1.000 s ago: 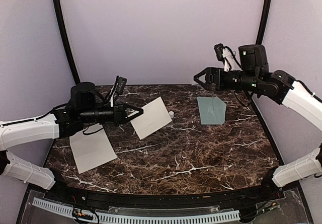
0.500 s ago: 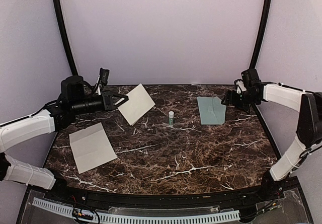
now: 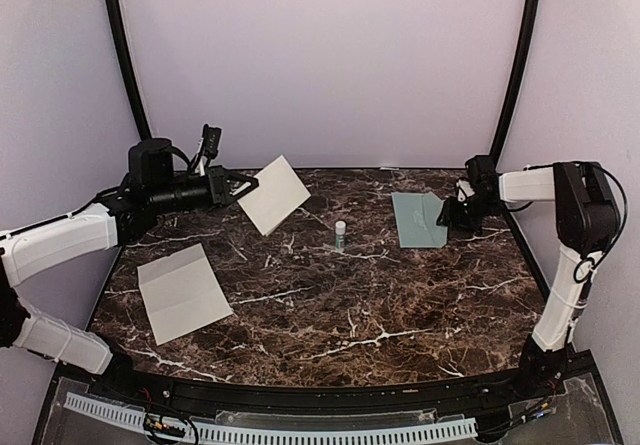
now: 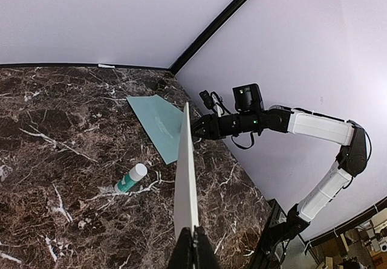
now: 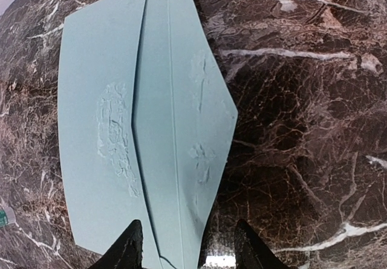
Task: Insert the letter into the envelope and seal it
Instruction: Pick up the envelope from the center of the board.
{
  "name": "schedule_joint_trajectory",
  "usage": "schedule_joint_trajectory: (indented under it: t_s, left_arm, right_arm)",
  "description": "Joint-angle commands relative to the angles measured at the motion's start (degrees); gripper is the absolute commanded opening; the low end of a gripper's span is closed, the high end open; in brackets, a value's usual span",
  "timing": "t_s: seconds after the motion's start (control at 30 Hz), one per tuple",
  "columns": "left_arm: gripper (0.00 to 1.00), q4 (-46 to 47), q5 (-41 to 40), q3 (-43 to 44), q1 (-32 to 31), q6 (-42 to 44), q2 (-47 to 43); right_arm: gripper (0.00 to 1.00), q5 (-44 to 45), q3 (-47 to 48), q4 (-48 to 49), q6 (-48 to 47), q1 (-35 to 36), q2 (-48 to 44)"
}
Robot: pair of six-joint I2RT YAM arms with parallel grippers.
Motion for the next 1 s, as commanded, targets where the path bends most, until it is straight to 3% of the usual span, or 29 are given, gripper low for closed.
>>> schedule_joint_trajectory:
  t_s: [0.0,0.13,0.43,0.67,0.97]
  left_arm:
    - [0.0,1.19,1.9,2.46,1.04,-0.17,1.02]
    - [0.0,1.23,2.35,2.9,1.79,-0.18,1.93]
    - [0.0,2.81,3.04,3.18,2.58,-1.14,3.44]
    - [0.0,2.45,2.55,3.2,2.99,-0.84,1.67]
    - [0.0,1.18,2.36,1.69,4.93,0.23,-2.85]
  right_arm:
    - [0.45,-1.76,2.0,2.99,-0.02,-0.26,2.13]
    - [0.37,-2.09,3.58,2.62,0.0,-0.24,4.78]
    - [0.01,-2.73,4.79,2.85,-0.23,-0.24,5.72]
    - [0.0,-3.05,3.48,0.66,-0.13,-0.24,-0.24]
    - [0.0,-2.07,-9.17,-5.43,7.53,5.24,-19.95]
